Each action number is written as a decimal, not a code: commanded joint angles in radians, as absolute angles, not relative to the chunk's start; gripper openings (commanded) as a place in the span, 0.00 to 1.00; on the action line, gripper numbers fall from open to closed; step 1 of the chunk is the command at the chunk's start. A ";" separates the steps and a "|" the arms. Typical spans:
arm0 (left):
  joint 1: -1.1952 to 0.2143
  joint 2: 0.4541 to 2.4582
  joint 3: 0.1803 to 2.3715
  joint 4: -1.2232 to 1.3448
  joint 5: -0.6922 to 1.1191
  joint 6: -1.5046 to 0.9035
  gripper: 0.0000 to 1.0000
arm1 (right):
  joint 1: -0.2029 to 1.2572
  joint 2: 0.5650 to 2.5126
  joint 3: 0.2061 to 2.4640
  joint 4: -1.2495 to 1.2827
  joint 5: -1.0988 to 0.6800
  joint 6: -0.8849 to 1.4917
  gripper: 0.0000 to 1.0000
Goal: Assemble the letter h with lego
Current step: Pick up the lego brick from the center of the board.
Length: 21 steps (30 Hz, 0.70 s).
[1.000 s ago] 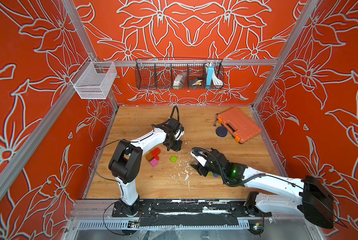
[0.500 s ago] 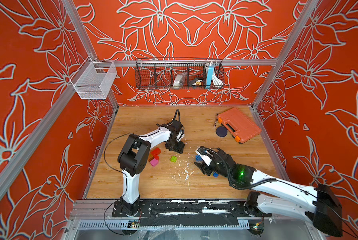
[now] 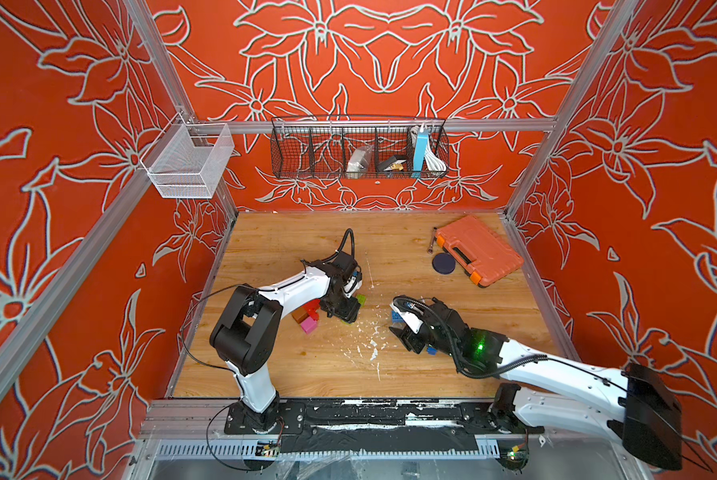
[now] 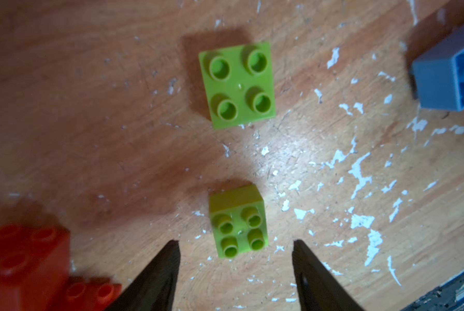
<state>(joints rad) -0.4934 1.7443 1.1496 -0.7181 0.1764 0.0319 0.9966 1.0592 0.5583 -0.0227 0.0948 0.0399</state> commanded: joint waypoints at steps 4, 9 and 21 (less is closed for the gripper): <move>-0.505 1.777 1.134 -0.660 0.169 0.006 0.59 | 0.994 1.072 0.583 -0.001 0.071 0.067 0.66; -0.515 1.810 1.163 -0.693 0.151 0.003 0.46 | 0.994 1.050 0.568 0.008 0.078 0.087 0.65; -0.519 1.798 1.242 -0.739 0.121 0.038 0.22 | 0.984 0.992 0.528 -0.024 0.185 0.148 0.64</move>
